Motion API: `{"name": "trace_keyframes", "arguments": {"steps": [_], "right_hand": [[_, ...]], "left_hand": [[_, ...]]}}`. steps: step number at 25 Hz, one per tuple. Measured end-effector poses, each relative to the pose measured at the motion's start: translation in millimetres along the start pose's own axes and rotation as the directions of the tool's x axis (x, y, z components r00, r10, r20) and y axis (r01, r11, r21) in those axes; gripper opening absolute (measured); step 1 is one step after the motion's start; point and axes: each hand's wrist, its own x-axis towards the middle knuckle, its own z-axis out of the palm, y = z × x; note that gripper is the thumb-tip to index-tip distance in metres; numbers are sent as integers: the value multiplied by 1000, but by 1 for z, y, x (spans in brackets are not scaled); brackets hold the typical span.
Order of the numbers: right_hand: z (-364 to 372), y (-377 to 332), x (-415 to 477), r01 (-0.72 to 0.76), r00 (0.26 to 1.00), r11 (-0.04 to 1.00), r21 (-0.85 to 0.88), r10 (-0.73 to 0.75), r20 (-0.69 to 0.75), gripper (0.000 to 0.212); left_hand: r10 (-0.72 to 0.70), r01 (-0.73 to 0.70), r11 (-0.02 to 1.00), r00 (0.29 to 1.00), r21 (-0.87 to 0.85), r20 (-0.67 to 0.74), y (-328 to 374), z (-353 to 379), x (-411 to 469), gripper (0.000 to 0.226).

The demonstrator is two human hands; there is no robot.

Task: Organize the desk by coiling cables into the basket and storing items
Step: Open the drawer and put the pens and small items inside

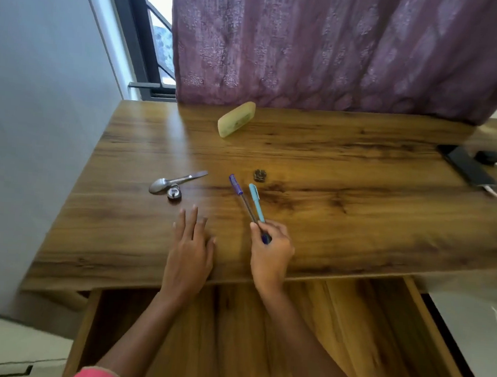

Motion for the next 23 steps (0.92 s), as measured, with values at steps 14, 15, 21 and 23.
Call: {"name": "trace_keyframes", "arguments": {"steps": [14, 15, 21, 23], "right_hand": [[-233, 123, -110, -16, 973, 963, -269, 78, 219, 22], [-243, 132, -109, -42, 970, 946, -320, 115, 212, 22], [-275, 164, -114, -141, 901, 766, -627, 361, 238, 25], [-278, 166, -113, -98, 869, 666, -739, 419, 262, 22]], "left_hand": [[-421, 743, 310, 667, -593, 615, 202, 80, -177, 19], [-445, 774, 322, 632, -545, 635, 203, 90, -184, 21], [-334, 626, 749, 640, -217, 692, 219, 117, -223, 18], [-322, 581, 800, 627, -150, 709, 226, 126, -230, 16]]}}
